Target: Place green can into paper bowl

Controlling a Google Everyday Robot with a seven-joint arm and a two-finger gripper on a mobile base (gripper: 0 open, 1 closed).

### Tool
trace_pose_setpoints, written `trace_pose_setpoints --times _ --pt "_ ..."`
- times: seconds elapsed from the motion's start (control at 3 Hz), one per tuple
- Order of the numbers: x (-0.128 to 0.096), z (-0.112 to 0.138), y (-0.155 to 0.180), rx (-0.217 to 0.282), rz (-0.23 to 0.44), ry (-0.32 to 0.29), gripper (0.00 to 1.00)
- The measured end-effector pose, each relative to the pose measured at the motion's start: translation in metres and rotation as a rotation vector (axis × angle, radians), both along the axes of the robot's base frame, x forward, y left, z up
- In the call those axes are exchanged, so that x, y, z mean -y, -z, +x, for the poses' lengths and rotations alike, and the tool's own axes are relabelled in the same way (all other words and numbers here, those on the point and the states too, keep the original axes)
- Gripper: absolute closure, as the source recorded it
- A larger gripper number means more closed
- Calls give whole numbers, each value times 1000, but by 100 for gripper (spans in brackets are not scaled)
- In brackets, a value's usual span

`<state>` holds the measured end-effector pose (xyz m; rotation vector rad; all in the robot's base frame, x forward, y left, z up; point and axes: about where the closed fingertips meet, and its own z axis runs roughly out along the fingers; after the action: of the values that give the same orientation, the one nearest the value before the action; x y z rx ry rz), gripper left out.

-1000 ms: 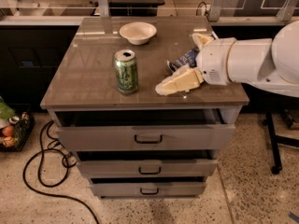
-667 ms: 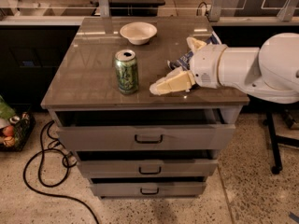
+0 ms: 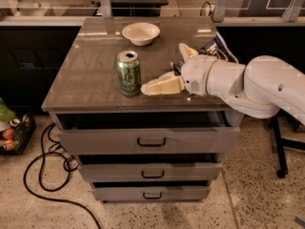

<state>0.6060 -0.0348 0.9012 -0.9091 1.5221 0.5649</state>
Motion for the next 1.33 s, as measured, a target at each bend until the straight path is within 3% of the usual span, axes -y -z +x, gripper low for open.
trace_pose_setpoints --times 0.33,1.33 --pt "-17 9 3 8 54 -28 0" --pt "-70 24 8 -15 108 -122 0"
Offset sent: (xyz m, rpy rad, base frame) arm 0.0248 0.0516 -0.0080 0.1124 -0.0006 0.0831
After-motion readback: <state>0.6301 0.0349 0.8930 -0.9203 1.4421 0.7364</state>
